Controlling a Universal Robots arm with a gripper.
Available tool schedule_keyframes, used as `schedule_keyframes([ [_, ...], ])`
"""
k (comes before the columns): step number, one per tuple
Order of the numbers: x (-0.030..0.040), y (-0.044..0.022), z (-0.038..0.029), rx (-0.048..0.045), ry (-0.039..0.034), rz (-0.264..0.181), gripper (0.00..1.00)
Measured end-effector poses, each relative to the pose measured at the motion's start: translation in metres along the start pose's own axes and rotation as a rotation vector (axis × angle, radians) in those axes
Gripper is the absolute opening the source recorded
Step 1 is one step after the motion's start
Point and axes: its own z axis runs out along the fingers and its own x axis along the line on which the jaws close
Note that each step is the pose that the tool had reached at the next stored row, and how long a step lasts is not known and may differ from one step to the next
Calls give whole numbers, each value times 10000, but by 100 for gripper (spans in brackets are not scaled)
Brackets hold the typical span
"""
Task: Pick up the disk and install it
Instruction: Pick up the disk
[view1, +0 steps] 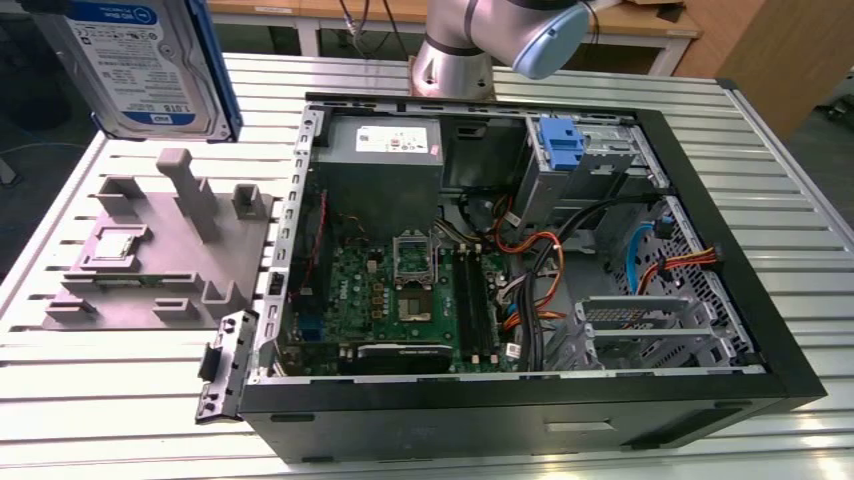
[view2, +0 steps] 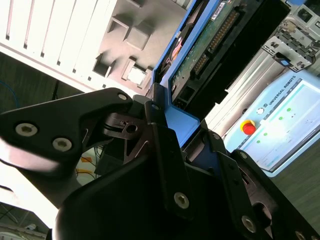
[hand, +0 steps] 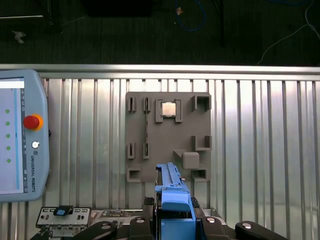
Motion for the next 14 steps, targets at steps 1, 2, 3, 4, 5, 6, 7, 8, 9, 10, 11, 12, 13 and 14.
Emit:
schedule_keyframes([
  [1, 0, -2, 0, 0, -1, 0, 37],
  [2, 0, -4, 0, 0, -1, 0, 37],
  [3, 0, -6, 0, 0, -1, 0, 37],
  [4, 0, -8, -1, -1, 0, 0, 37],
  [5, 0, -11, 0, 0, 0, 0, 37],
  [6, 0, -13, -1, -1, 0, 0, 37],
  [7, 0, -15, 0, 0, -1, 0, 37],
  [8, 0, -17, 0, 1, -1, 0, 37],
  [9, 0, -19, -1, 0, 0, 0, 37],
  [10, 0, -21, -1, 0, 0, 0, 37],
  [11, 0, -23, -1, 0, 0, 0, 37],
  [12, 0, -25, -1, 0, 0, 0, 37],
  [13, -1, -27, -1, -1, 0, 1, 37],
  [14, 0, -30, -1, 0, 0, 0, 37],
])
